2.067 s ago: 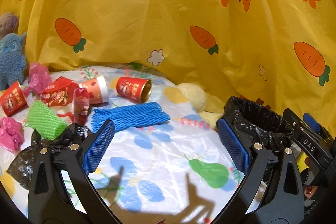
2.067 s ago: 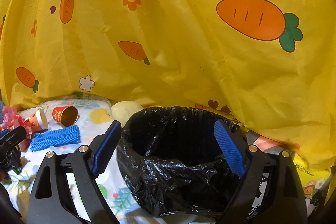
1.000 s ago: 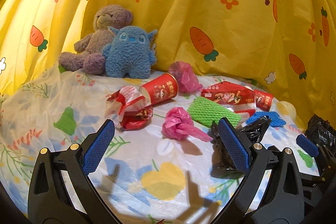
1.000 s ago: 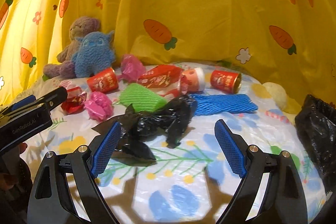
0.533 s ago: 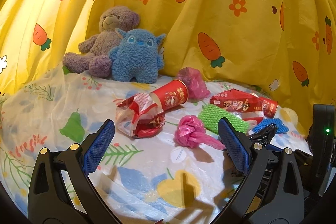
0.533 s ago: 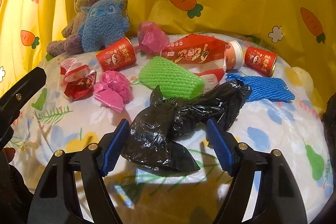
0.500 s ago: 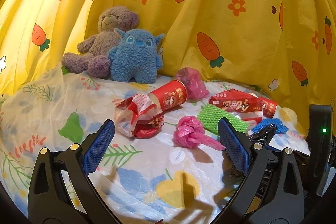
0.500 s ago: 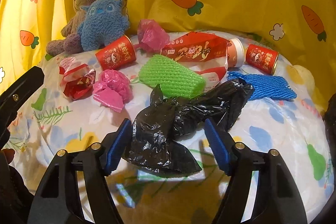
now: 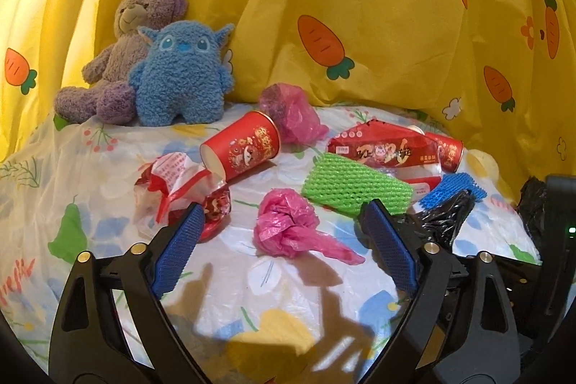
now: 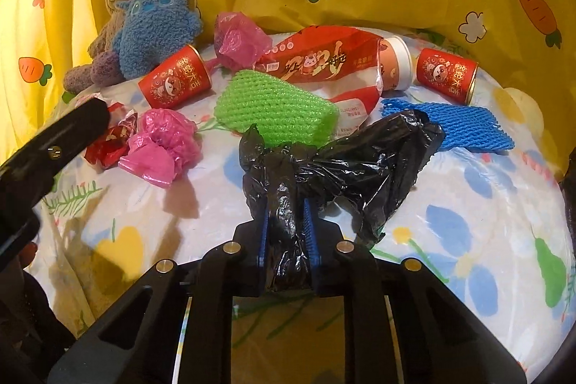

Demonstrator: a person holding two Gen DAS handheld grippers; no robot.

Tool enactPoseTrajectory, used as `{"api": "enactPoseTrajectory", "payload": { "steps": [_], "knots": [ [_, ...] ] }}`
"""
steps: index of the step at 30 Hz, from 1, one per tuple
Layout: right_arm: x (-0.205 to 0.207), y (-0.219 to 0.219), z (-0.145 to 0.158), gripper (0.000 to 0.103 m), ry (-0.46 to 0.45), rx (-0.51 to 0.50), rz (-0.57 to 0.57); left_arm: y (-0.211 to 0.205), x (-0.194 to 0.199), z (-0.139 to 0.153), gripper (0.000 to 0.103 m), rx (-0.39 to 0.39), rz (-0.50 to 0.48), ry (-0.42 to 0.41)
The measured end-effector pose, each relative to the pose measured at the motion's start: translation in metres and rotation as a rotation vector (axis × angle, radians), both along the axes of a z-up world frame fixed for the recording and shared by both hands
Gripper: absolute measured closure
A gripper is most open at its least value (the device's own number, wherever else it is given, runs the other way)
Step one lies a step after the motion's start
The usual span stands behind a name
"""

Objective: Collect trash
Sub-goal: 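Grasp the pink plastic bag with the left gripper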

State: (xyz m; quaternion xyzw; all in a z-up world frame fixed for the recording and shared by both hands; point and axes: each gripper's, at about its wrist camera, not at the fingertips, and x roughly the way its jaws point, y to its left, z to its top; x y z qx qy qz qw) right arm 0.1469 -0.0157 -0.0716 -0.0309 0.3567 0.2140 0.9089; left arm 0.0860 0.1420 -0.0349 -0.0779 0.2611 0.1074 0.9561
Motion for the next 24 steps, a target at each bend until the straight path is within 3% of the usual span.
{"api": "enactPoseTrajectory", "payload": {
  "steps": [4,12,16,24],
  "knots": [
    [-0.009,-0.018,0.007,0.085,-0.04,0.036,-0.019,0.001,0.023,-0.011,0.027,-0.019,-0.053,0.078],
    [-0.033,-0.049,0.024,0.085,-0.151,0.068,-0.05,0.013,0.049,-0.029,0.045,-0.056,-0.064,0.176],
    [-0.037,-0.057,0.026,0.085,-0.16,0.084,-0.053,0.017,0.058,-0.035,0.052,-0.085,-0.07,0.212],
    [-0.039,-0.064,0.024,0.085,-0.158,0.103,-0.063,0.012,0.063,-0.039,0.067,-0.066,-0.075,0.238]
  ]
}}
